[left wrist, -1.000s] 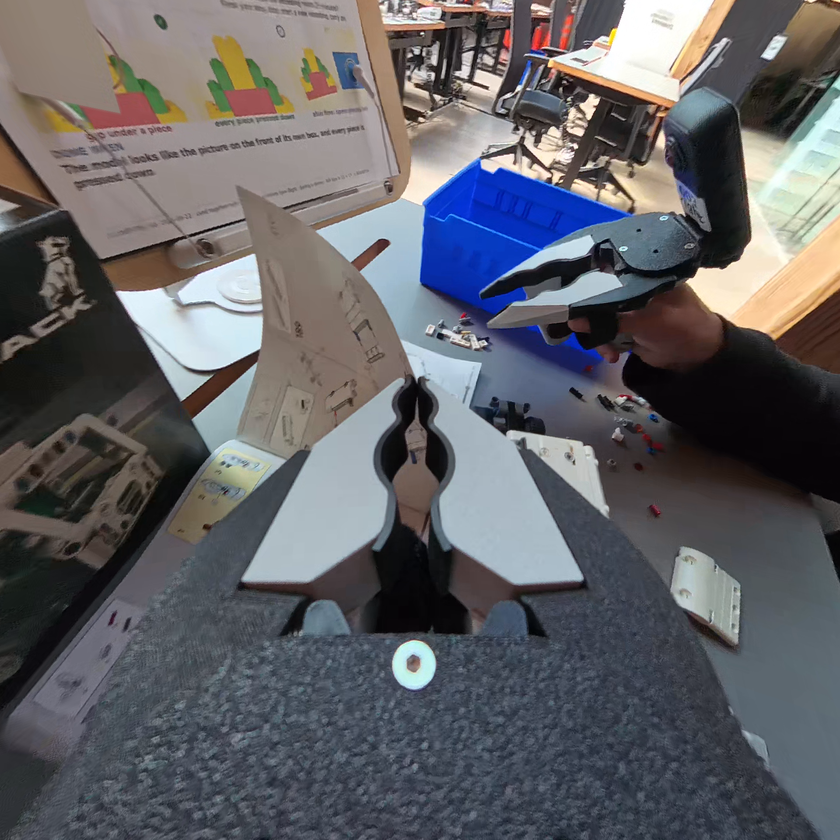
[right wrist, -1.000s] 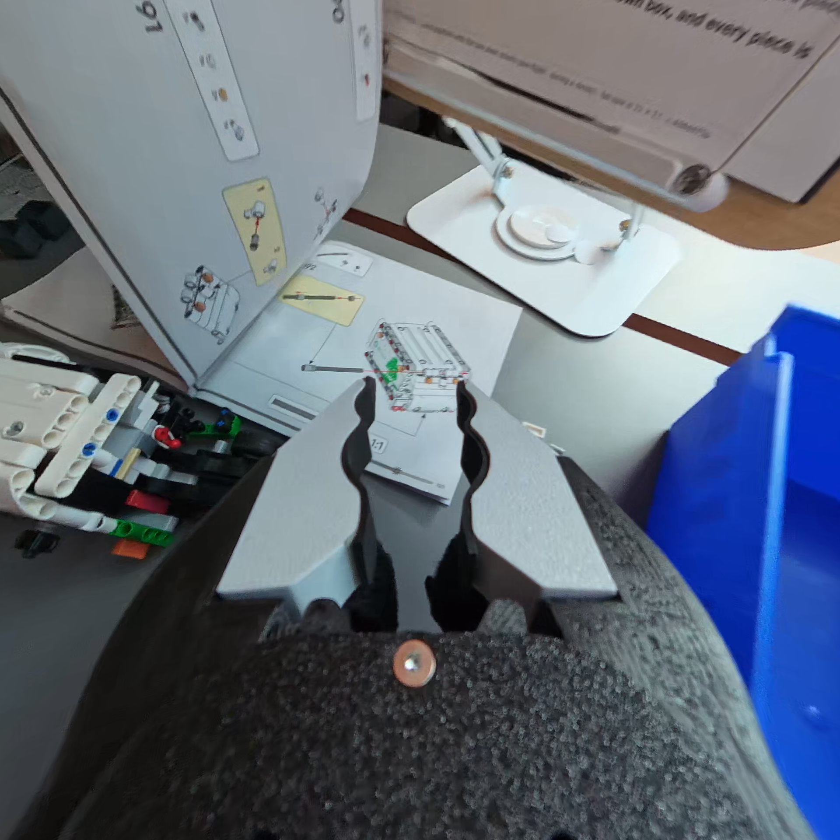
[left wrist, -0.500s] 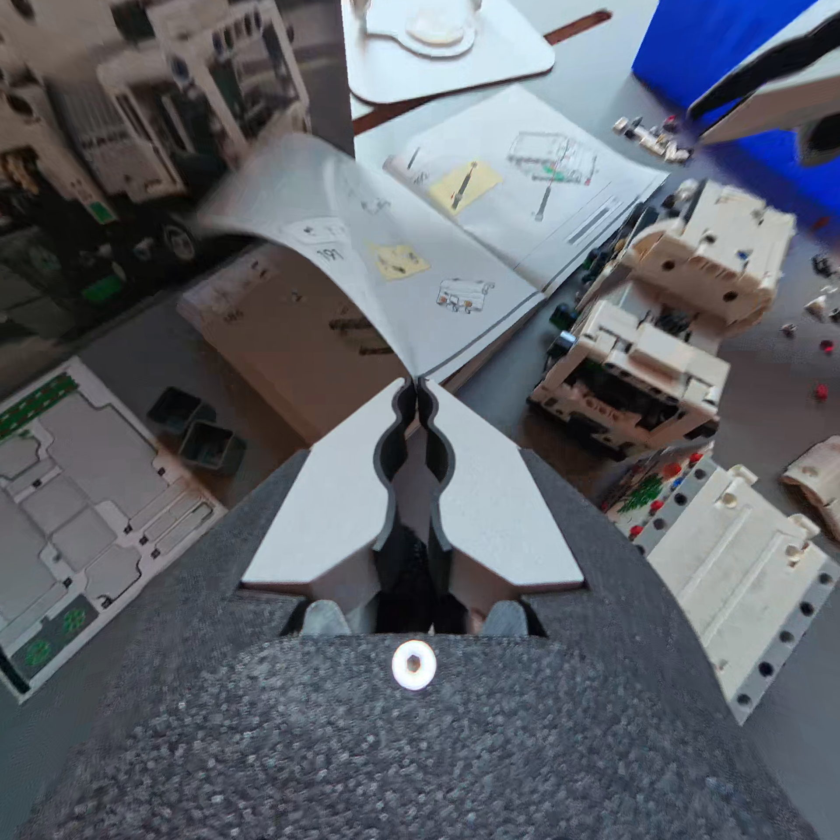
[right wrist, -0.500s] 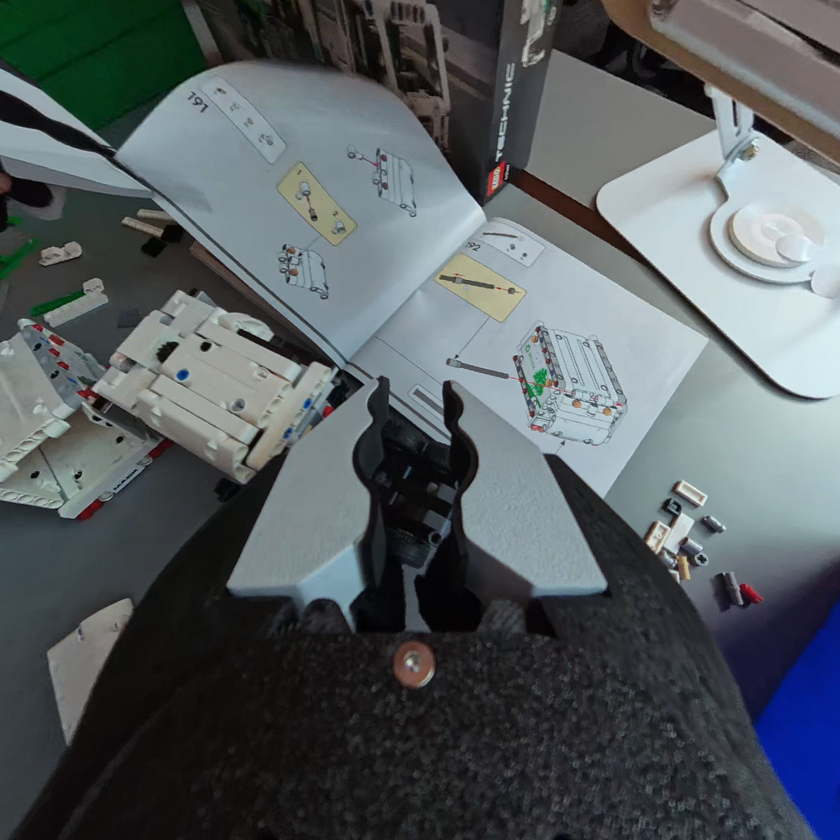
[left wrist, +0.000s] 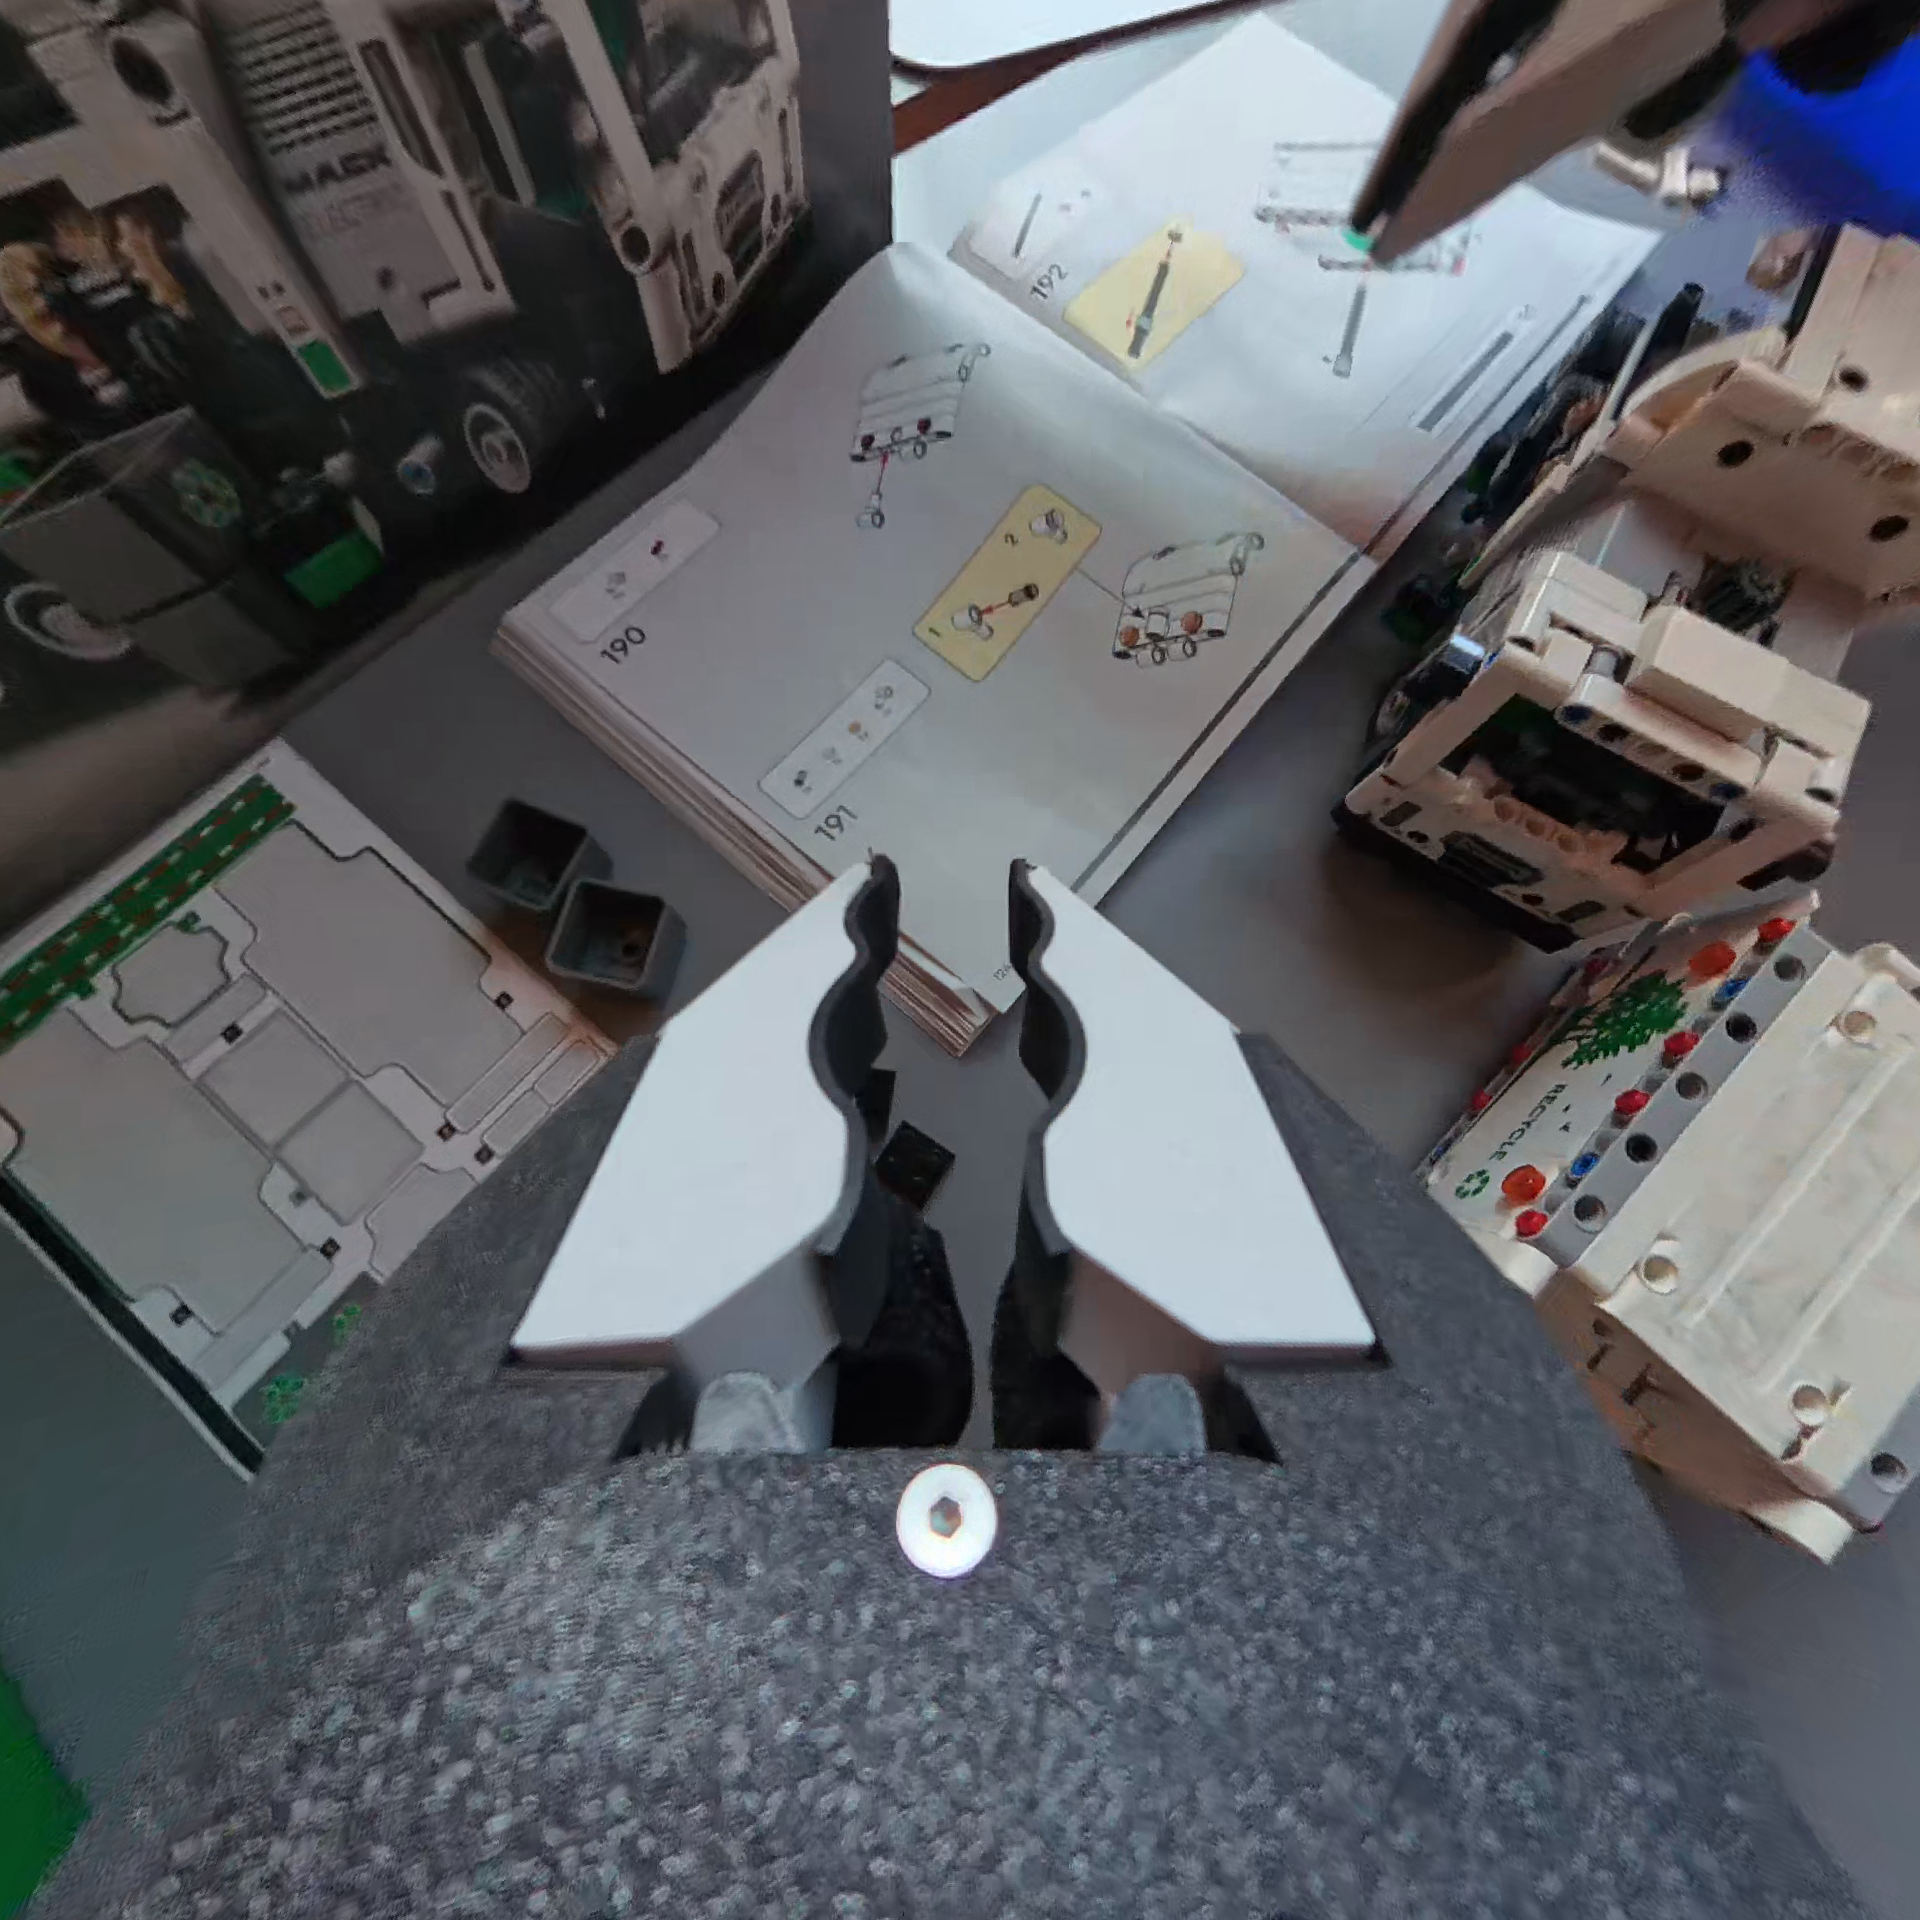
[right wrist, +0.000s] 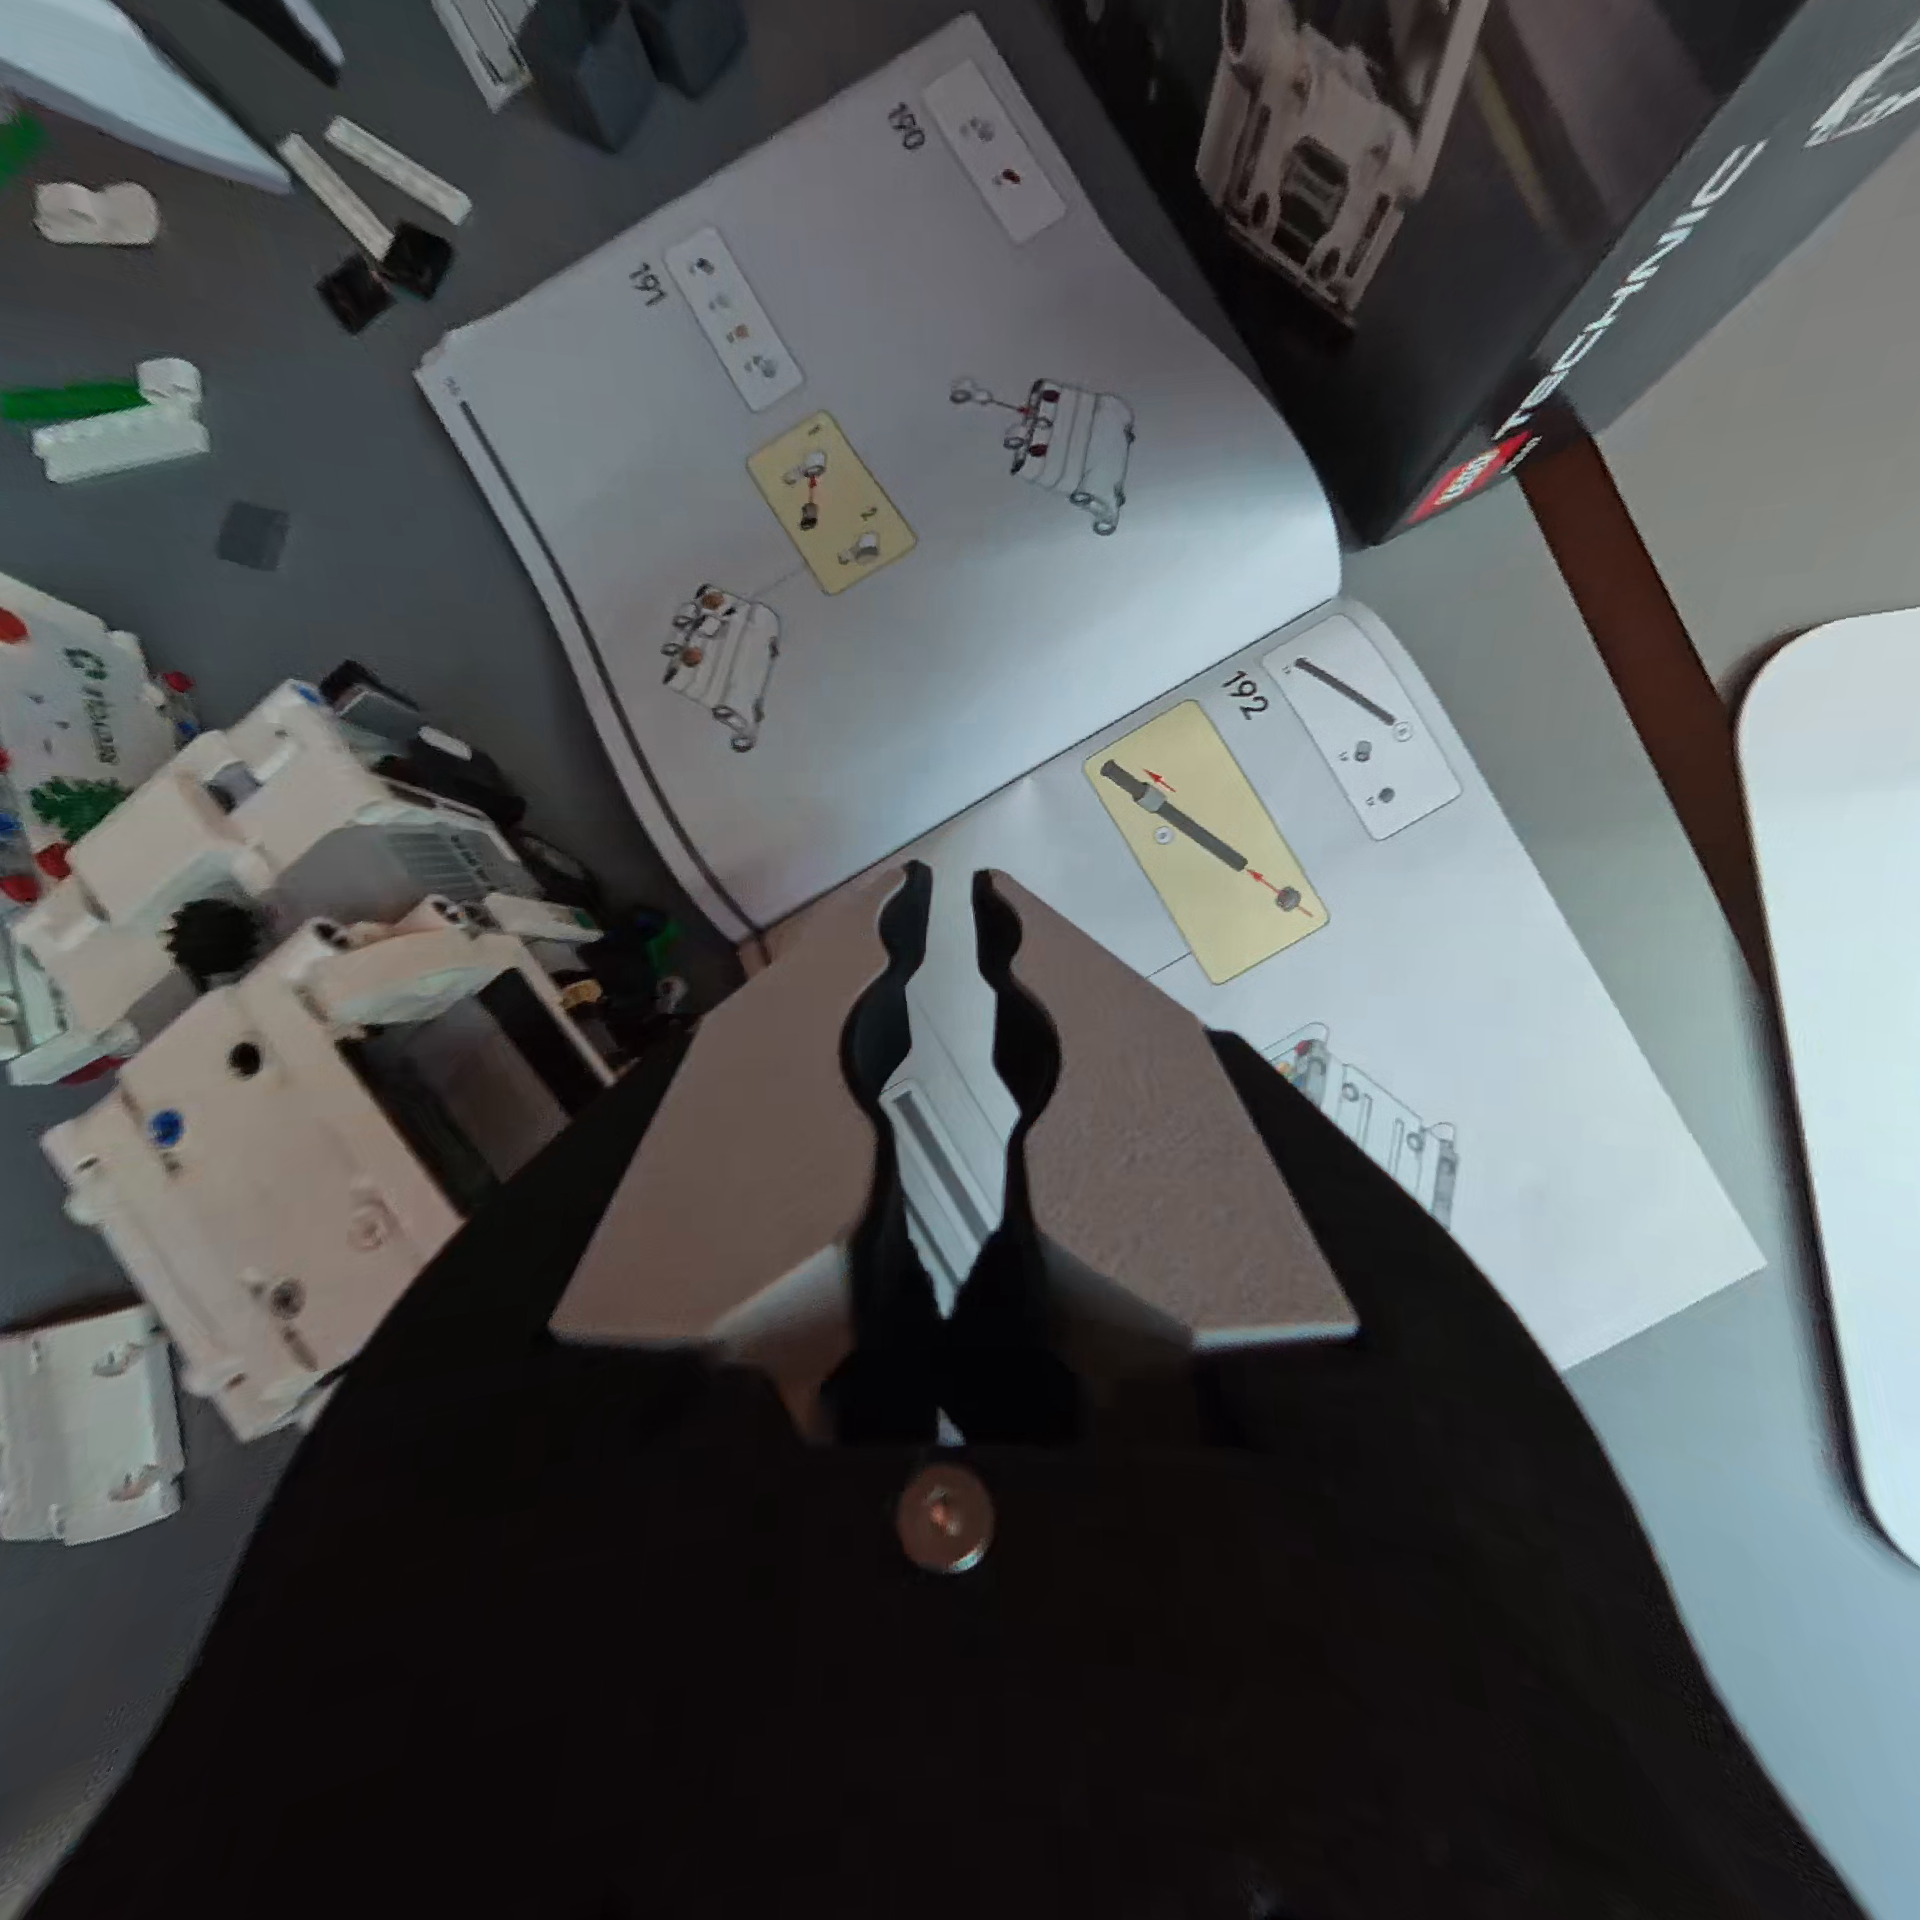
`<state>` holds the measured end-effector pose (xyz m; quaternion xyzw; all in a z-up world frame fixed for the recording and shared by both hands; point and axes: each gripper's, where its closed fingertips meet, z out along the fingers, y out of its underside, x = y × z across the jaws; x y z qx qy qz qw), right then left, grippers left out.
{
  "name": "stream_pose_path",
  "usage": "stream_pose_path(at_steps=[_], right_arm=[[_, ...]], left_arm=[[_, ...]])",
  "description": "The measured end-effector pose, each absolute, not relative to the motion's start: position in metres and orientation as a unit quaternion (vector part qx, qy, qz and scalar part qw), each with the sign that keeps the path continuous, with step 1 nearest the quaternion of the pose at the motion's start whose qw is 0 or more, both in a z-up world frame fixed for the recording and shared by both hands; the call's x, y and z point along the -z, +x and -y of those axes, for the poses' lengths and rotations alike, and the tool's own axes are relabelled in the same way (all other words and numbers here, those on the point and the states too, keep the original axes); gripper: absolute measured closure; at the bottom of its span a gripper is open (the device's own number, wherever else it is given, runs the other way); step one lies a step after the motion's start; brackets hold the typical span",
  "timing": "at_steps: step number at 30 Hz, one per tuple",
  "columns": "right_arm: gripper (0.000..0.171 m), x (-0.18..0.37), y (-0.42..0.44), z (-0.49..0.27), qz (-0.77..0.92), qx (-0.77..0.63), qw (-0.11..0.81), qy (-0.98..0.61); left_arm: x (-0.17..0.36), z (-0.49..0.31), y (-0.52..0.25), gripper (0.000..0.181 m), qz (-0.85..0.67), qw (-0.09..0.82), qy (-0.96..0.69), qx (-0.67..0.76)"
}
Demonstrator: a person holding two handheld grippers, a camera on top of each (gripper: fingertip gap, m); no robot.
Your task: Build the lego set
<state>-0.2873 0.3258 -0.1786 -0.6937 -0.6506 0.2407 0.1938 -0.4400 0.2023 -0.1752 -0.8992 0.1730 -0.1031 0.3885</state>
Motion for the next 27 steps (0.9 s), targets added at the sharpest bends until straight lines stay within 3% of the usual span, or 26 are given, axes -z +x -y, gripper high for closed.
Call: stream_pose_path(at_steps=[5, 10, 24, 27], right_arm=[[0.169, 0.177, -0.311, -0.310, 0.635, -0.321, 0.126, -0.691], [0.171, 0.196, -0.317, -0.298, 0.657, -0.329, 0.085, -0.672], [0.171, 0.233, -0.320, -0.294, 0.729, -0.214, 0.095, -0.643], [0.171, 0.235, -0.320, -0.294, 0.739, -0.202, 0.089, -0.637]], left_arm=[[0.193, -0.210, -0.445, 0.178, -0.276, 0.350, -0.895, 0.014], [0.201, -0.208, -0.429, 0.179, -0.305, 0.334, -0.890, 0.062], [0.220, -0.210, -0.441, 0.173, -0.288, 0.311, -0.905, 0.043], [0.231, -0.206, -0.439, 0.180, -0.301, 0.293, -0.906, 0.041]])
